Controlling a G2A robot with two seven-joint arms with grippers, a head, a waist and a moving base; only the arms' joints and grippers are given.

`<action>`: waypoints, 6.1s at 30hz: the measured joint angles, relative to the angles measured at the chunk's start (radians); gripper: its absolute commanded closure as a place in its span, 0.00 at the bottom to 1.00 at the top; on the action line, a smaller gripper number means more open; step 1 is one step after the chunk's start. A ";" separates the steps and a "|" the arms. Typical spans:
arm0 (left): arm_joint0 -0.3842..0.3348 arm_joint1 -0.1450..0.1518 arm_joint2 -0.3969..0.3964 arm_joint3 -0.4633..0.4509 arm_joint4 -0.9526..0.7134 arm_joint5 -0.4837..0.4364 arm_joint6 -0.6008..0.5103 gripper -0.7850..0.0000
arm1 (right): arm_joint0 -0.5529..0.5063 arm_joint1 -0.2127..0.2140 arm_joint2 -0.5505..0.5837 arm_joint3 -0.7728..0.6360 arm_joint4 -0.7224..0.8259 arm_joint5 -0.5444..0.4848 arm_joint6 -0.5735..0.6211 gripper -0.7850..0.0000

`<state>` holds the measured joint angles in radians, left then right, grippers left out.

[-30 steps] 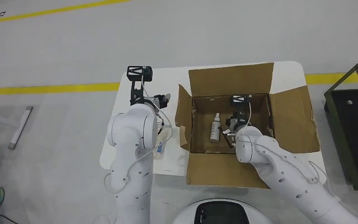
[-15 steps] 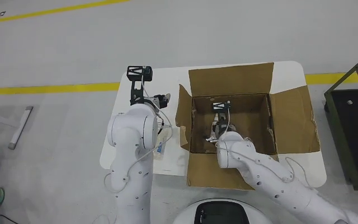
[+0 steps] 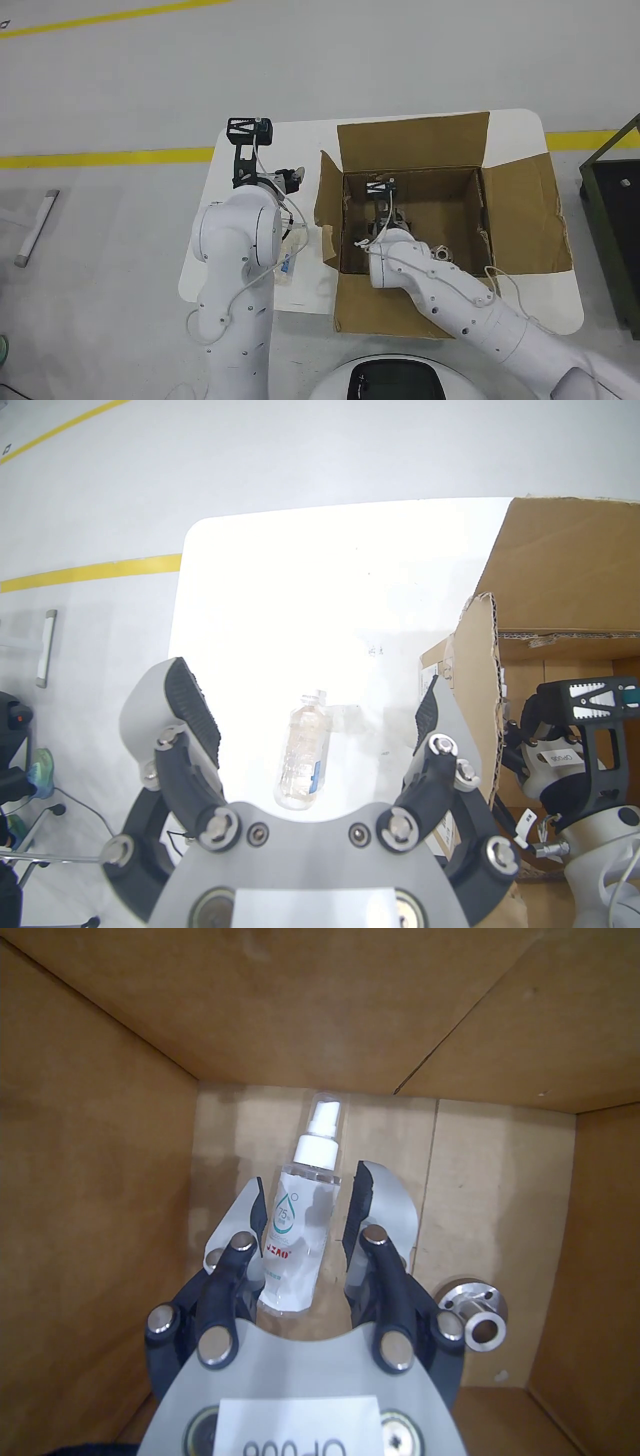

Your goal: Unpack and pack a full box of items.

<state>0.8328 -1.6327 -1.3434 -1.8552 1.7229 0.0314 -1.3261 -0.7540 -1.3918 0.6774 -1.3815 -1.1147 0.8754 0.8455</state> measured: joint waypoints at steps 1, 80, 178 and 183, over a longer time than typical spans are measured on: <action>0.000 0.000 0.000 0.000 0.000 0.000 0.000 0.00 | -0.001 -0.004 0.000 0.010 0.001 -0.003 -0.001 0.51; 0.000 0.000 0.000 0.000 0.000 0.000 0.000 0.00 | -0.972 0.093 1.176 -0.748 0.023 -0.672 0.037 1.00; 0.000 0.000 0.000 0.000 0.000 0.000 0.000 0.00 | -0.450 0.070 0.645 -0.541 -0.032 -0.666 -0.003 1.00; 0.000 0.000 0.000 0.000 0.000 0.000 0.000 0.00 | -0.390 0.073 0.593 -0.529 -0.145 -0.663 0.235 1.00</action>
<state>0.8328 -1.6327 -1.3434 -1.8552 1.7229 0.0314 -1.3261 -1.1441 -1.3184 1.2709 -1.9107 -1.2593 0.2123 1.0809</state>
